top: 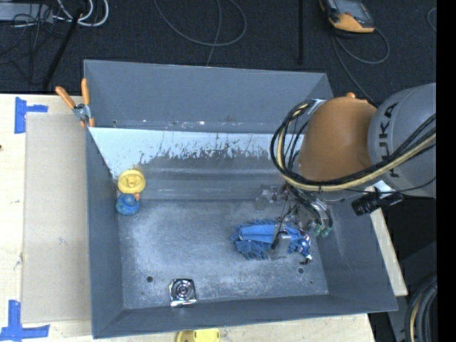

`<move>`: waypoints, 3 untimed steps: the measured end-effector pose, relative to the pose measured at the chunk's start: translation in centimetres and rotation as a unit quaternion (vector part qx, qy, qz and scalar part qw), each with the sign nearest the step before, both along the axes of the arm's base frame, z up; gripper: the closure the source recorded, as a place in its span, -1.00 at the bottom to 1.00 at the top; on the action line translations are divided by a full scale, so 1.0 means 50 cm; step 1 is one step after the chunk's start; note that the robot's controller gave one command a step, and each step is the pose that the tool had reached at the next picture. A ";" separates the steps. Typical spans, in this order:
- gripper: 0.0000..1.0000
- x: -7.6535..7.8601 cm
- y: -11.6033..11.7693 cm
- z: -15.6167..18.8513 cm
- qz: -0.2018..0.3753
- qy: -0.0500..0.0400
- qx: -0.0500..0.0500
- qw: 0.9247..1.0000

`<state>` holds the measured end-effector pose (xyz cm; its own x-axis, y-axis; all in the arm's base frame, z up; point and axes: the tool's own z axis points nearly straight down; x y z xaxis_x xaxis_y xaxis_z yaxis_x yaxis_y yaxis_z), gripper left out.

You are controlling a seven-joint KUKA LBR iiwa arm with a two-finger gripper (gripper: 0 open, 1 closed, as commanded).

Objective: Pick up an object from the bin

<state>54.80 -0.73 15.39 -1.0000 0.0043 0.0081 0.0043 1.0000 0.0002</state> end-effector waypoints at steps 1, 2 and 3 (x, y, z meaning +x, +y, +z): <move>1.00 0.003 0.000 0.009 0.000 -0.004 0.000 1.000; 1.00 0.003 0.000 0.009 0.000 -0.004 0.000 1.000; 1.00 0.020 -0.013 0.013 0.048 -0.003 0.000 0.999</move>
Offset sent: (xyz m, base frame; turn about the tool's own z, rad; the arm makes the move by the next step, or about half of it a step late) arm 0.0000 0.0000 0.0000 0.0000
